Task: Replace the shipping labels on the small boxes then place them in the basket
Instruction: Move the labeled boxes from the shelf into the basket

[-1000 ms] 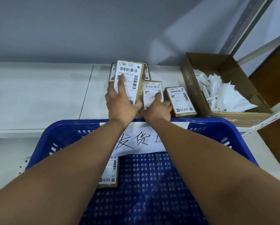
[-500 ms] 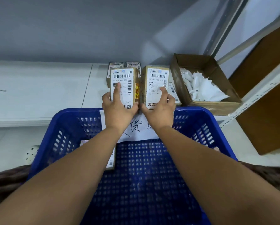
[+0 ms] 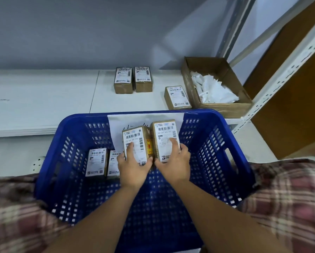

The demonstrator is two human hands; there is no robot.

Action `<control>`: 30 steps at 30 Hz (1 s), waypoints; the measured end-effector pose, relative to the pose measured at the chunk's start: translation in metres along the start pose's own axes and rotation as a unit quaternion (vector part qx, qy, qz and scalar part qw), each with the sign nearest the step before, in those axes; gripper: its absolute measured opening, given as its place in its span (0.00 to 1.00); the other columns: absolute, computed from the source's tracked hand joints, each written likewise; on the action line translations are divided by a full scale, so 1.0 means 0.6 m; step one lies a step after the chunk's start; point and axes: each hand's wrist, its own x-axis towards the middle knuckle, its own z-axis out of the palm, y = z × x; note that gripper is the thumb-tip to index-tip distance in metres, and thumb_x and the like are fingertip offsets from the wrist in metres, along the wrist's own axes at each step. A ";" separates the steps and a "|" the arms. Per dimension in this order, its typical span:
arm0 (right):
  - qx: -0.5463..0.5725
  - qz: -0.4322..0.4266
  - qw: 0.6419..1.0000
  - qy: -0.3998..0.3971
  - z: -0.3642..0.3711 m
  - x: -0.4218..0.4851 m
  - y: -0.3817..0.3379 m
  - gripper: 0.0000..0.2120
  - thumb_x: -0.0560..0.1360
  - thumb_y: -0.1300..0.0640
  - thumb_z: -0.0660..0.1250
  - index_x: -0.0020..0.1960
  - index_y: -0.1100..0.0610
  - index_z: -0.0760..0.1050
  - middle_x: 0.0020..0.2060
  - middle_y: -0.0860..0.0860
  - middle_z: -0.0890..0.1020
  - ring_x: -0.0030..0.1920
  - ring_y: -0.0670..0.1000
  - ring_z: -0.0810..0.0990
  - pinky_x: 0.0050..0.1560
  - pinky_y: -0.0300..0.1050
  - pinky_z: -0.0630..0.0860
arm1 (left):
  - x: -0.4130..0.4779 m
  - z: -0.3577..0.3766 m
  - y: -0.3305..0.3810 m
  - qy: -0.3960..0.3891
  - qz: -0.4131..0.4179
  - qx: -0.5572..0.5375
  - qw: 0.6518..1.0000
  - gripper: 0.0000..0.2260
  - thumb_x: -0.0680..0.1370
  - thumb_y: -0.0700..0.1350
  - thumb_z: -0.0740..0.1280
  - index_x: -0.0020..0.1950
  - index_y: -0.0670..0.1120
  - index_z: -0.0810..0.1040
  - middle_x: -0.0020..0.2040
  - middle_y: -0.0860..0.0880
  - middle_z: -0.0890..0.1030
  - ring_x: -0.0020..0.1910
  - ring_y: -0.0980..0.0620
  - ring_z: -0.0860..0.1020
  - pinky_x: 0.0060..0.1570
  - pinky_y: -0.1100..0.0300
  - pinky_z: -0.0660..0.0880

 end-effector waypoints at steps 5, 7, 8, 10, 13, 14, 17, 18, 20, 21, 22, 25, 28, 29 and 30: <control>-0.020 0.028 0.997 -0.067 0.026 -0.013 0.033 0.39 0.69 0.42 0.71 0.74 0.46 0.56 0.68 0.55 0.63 0.67 0.55 0.63 0.53 0.51 0.78 | -0.003 0.017 -0.035 -0.040 -0.045 0.047 0.997 0.37 0.70 0.57 0.72 0.74 0.55 0.58 0.67 0.41 0.62 0.63 0.42 0.69 0.59 0.51 0.73; -0.016 0.046 0.995 -0.088 0.039 -0.011 0.043 0.39 0.69 0.42 0.71 0.74 0.45 0.56 0.67 0.54 0.63 0.67 0.55 0.62 0.54 0.51 0.77 | 0.004 0.027 -0.046 -0.052 -0.054 0.069 0.995 0.38 0.69 0.57 0.73 0.74 0.53 0.58 0.66 0.40 0.63 0.62 0.41 0.70 0.58 0.51 0.73; -0.013 0.053 0.994 -0.097 0.045 -0.010 0.047 0.39 0.70 0.43 0.71 0.75 0.46 0.56 0.67 0.55 0.63 0.67 0.56 0.62 0.55 0.51 0.77 | 0.007 0.030 -0.051 -0.059 -0.055 0.079 0.994 0.38 0.69 0.57 0.73 0.74 0.53 0.58 0.65 0.40 0.63 0.61 0.41 0.70 0.57 0.51 0.73; -0.013 0.067 0.991 -0.117 0.059 -0.003 0.055 0.39 0.70 0.43 0.71 0.75 0.46 0.56 0.67 0.56 0.63 0.67 0.56 0.63 0.56 0.52 0.77 | 0.018 0.040 -0.063 -0.078 -0.061 0.097 0.990 0.37 0.70 0.56 0.73 0.74 0.53 0.59 0.65 0.40 0.63 0.61 0.40 0.69 0.55 0.51 0.73; -0.012 0.088 0.985 -0.146 0.082 0.005 0.068 0.40 0.70 0.43 0.71 0.75 0.46 0.55 0.68 0.56 0.63 0.68 0.57 0.62 0.58 0.52 0.75 | 0.034 0.053 -0.086 -0.110 -0.079 0.128 0.982 0.36 0.71 0.57 0.71 0.73 0.54 0.58 0.66 0.41 0.61 0.63 0.41 0.67 0.54 0.53 0.72; -0.010 0.093 0.983 -0.155 0.091 0.010 0.074 0.40 0.70 0.44 0.71 0.75 0.46 0.55 0.68 0.56 0.62 0.68 0.57 0.62 0.59 0.52 0.74 | 0.042 0.060 -0.095 -0.121 -0.087 0.135 0.980 0.35 0.71 0.57 0.71 0.73 0.54 0.57 0.67 0.40 0.61 0.64 0.40 0.67 0.56 0.53 0.72; -0.024 0.111 0.977 -0.179 0.115 0.027 0.085 0.40 0.71 0.43 0.71 0.76 0.45 0.54 0.69 0.57 0.61 0.69 0.58 0.61 0.60 0.53 0.73 | 0.064 0.079 -0.114 -0.143 -0.111 0.149 0.972 0.35 0.71 0.58 0.70 0.73 0.53 0.57 0.67 0.40 0.60 0.63 0.41 0.67 0.59 0.51 0.72; -0.031 0.117 0.974 -0.190 0.121 0.031 0.088 0.40 0.71 0.43 0.70 0.76 0.45 0.53 0.70 0.57 0.61 0.69 0.58 0.61 0.61 0.53 0.73 | 0.069 0.084 -0.117 -0.150 -0.117 0.156 0.969 0.35 0.72 0.58 0.70 0.73 0.53 0.56 0.67 0.40 0.60 0.63 0.40 0.67 0.58 0.51 0.72; -0.046 0.125 0.968 -0.213 0.138 0.041 0.095 0.40 0.72 0.43 0.70 0.76 0.45 0.52 0.70 0.59 0.60 0.69 0.59 0.61 0.62 0.54 0.71 | 0.084 0.098 -0.125 -0.169 -0.131 0.174 0.961 0.36 0.72 0.58 0.69 0.74 0.53 0.55 0.69 0.39 0.58 0.64 0.39 0.66 0.57 0.50 0.73; -0.053 0.128 0.964 -0.225 0.146 0.044 0.099 0.40 0.72 0.43 0.70 0.76 0.45 0.52 0.70 0.59 0.60 0.69 0.60 0.62 0.62 0.54 0.71 | 0.090 0.104 -0.130 -0.179 -0.139 0.182 0.957 0.36 0.73 0.57 0.69 0.75 0.53 0.54 0.70 0.39 0.56 0.65 0.39 0.66 0.58 0.49 0.74; -0.056 0.131 0.962 -0.233 0.151 0.047 0.102 0.40 0.72 0.43 0.70 0.76 0.45 0.52 0.70 0.59 0.60 0.68 0.60 0.62 0.61 0.54 0.71 | 0.096 0.109 -0.132 -0.186 -0.145 0.190 0.953 0.36 0.73 0.57 0.68 0.75 0.52 0.53 0.71 0.39 0.55 0.65 0.38 0.67 0.57 0.48 0.74; -0.067 0.133 0.957 -0.249 0.168 0.054 0.107 0.39 0.72 0.45 0.70 0.76 0.46 0.53 0.70 0.59 0.61 0.68 0.59 0.63 0.61 0.54 0.71 | 0.115 0.121 -0.140 -0.197 -0.143 0.222 0.944 0.36 0.74 0.57 0.67 0.75 0.51 0.51 0.71 0.37 0.54 0.62 0.38 0.70 0.56 0.47 0.75; -0.073 0.140 0.953 -0.257 0.185 0.066 0.108 0.39 0.72 0.46 0.71 0.76 0.45 0.53 0.70 0.57 0.61 0.67 0.59 0.65 0.62 0.55 0.73 | 0.135 0.131 -0.149 -0.188 -0.136 0.254 0.939 0.35 0.74 0.56 0.67 0.74 0.50 0.52 0.70 0.37 0.55 0.66 0.38 0.64 0.57 0.46 0.73; -0.072 0.146 0.952 -0.260 0.193 0.071 0.109 0.40 0.72 0.46 0.72 0.75 0.45 0.53 0.70 0.57 0.61 0.67 0.59 0.66 0.62 0.56 0.73 | 0.142 0.136 -0.154 -0.186 -0.140 0.257 0.938 0.35 0.74 0.56 0.68 0.74 0.50 0.52 0.70 0.37 0.55 0.67 0.38 0.62 0.56 0.46 0.73; -0.071 0.149 0.951 -0.261 0.196 0.073 0.107 0.40 0.71 0.46 0.72 0.75 0.45 0.53 0.70 0.56 0.60 0.67 0.59 0.66 0.61 0.56 0.74 | 0.147 0.139 -0.156 -0.181 -0.142 0.259 0.938 0.35 0.74 0.56 0.68 0.74 0.50 0.53 0.70 0.37 0.55 0.68 0.38 0.59 0.56 0.45 0.72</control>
